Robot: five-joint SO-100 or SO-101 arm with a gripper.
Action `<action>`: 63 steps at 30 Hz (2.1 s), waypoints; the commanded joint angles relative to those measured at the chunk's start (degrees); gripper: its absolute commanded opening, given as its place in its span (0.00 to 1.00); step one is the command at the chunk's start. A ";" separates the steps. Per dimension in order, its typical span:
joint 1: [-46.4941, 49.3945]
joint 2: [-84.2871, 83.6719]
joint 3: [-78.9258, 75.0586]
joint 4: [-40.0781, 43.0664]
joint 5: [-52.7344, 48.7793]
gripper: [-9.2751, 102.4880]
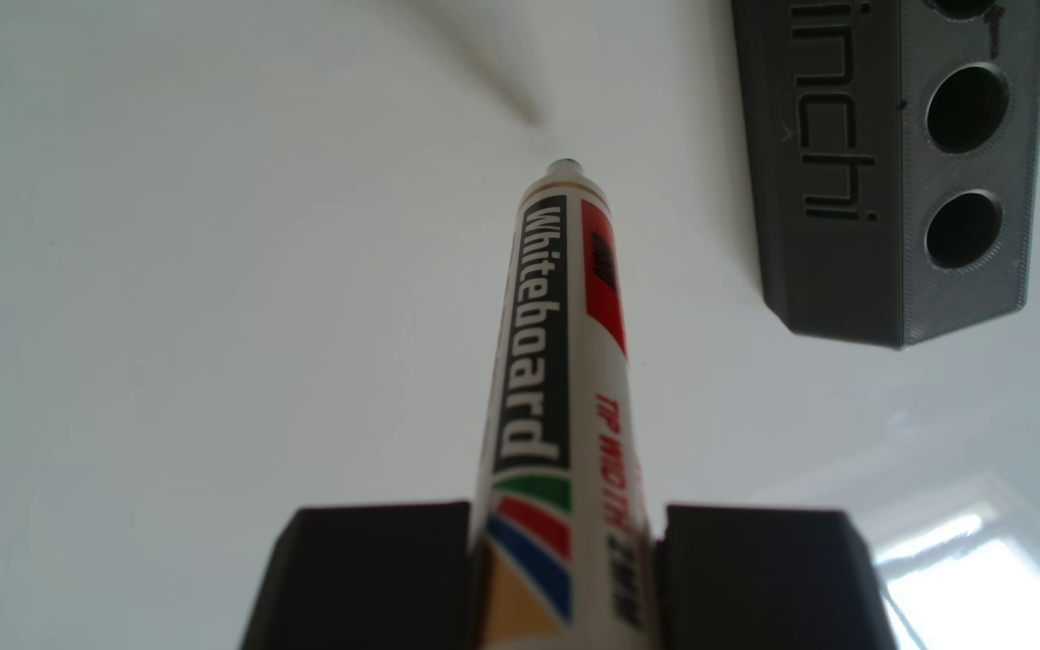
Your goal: Draw a face
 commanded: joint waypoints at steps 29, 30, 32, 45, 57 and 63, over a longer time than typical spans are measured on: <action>0.79 4.66 8.70 0.26 -0.09 0.08; 0.79 5.36 9.40 0.26 -0.09 0.08; 0.79 6.68 11.07 0.26 -0.09 0.08; 0.70 14.41 17.67 0.26 0.00 0.08; 0.18 20.30 16.61 -0.97 3.60 0.08; -3.60 24.87 12.39 -2.90 16.88 0.08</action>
